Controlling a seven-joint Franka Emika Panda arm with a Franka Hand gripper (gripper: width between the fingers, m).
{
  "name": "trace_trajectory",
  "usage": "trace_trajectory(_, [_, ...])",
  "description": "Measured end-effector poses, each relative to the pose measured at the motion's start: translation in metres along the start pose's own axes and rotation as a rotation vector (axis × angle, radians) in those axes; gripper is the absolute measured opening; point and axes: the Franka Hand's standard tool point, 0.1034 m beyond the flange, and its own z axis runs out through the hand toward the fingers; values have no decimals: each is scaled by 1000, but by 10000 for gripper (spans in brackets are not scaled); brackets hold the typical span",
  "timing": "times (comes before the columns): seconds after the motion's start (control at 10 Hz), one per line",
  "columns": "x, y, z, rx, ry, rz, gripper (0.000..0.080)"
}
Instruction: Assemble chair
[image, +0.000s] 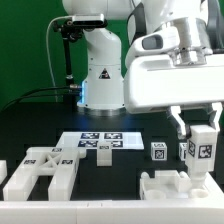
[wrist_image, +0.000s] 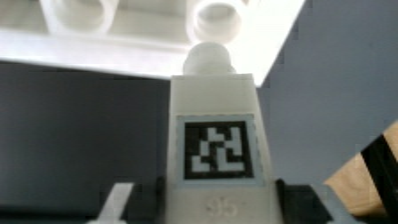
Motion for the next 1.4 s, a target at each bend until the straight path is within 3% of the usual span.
trace_trajectory(0.3, [-6, -7, 6, 5, -12, -5, 286])
trace_trajectory(0.7, [-7, -5, 12, 3, -7, 5, 286])
trace_trajectory(1.1, [-17, -6, 21, 3, -21, 4, 286])
trace_trajectory(1.4, [-15, -6, 24, -4, 33, 21, 286])
